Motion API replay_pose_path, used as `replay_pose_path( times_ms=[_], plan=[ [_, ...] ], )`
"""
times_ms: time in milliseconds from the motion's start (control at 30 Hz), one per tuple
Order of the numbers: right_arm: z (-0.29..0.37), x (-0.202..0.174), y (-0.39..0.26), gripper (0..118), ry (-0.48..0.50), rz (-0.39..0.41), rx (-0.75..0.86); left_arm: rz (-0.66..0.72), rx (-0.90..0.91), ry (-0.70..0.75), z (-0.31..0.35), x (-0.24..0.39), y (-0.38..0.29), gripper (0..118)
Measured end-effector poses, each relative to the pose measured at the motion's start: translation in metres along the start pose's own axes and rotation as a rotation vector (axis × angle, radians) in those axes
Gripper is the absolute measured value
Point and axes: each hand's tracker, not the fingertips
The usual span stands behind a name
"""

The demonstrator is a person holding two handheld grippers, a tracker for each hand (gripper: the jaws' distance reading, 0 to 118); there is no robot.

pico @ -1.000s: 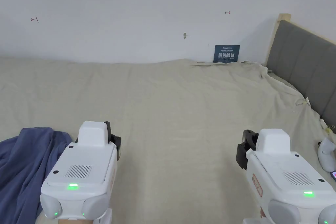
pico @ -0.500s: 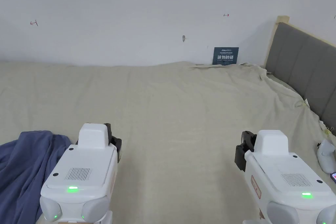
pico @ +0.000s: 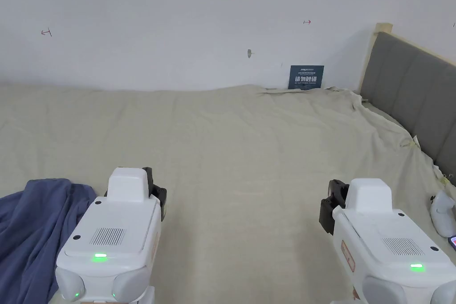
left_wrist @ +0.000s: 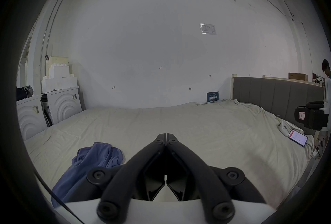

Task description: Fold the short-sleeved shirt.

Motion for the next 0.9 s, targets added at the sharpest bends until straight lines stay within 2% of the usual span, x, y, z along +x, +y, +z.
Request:
replay_pose_path(
  times_ms=[600, 767, 900],
  plan=[
    [-0.001, 0.000, -0.001, 0, 0.001, 0.006, -0.005, 0.001, 0.001, -0.001, -0.001, -0.001, -0.001, 0],
    [-0.006, -0.018, 0.003, 0, 0.031, 0.026, 0.005, 0.007, 0.001, 0.033, 0.004, -0.014, -0.002, 0],
    [-0.014, -0.047, 0.008, 0, 0.112, 0.054, 0.018, 0.027, -0.002, 0.093, 0.014, -0.036, -0.004, 0]
  ],
)
